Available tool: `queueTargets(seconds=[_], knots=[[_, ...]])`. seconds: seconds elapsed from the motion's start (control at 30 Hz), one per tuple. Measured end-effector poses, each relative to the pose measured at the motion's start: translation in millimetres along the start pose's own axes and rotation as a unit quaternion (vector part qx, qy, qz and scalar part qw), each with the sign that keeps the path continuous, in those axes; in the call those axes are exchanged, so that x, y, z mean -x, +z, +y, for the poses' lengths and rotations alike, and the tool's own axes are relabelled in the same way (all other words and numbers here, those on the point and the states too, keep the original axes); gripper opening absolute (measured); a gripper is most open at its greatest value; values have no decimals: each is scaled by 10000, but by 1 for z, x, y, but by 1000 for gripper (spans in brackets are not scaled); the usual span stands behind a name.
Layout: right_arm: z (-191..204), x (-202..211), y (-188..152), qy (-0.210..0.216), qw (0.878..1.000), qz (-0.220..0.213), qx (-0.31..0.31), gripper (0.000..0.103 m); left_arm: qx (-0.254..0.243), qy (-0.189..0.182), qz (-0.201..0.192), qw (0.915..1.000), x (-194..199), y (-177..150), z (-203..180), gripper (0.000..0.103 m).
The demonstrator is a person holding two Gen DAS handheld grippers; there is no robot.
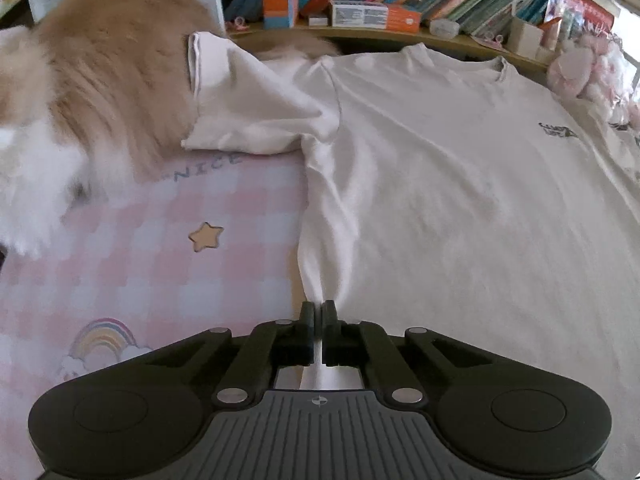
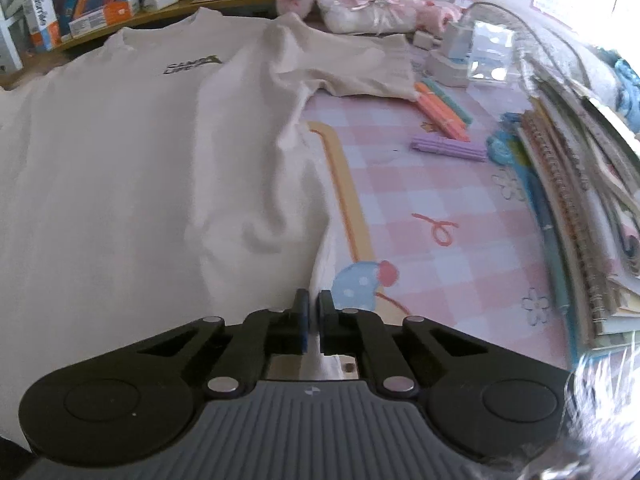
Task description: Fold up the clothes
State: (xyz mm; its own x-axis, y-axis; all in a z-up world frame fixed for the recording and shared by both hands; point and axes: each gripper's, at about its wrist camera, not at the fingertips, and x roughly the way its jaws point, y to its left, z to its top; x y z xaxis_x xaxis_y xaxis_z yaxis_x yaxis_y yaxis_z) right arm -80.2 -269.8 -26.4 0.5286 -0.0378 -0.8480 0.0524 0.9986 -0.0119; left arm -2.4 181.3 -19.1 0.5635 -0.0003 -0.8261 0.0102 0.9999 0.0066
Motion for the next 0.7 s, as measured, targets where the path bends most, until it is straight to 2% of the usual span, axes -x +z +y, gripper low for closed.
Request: queueTargets(seconds=[0.17, 0.33, 0.53, 0.63, 0.7], knots=[[8, 0, 0, 23, 10000, -26, 94, 4, 37, 48, 48, 10000, 2, 1, 6, 3], [-13, -3, -1, -267, 9995, -48, -130, 4, -124, 44, 45, 9999, 5, -4, 1, 3], [-28, -2, -1, -69, 9990, 14, -442, 5, -163, -39, 32, 9999, 4, -3, 3, 3], [-30, 11, -6, -46, 9981, 17, -609, 11, -475, 12, 65, 9988, 6, -3, -1, 9], [-30, 21, -11, -51, 9978, 28, -657, 25, -801, 50, 4, 9968, 15, -6, -11, 16]])
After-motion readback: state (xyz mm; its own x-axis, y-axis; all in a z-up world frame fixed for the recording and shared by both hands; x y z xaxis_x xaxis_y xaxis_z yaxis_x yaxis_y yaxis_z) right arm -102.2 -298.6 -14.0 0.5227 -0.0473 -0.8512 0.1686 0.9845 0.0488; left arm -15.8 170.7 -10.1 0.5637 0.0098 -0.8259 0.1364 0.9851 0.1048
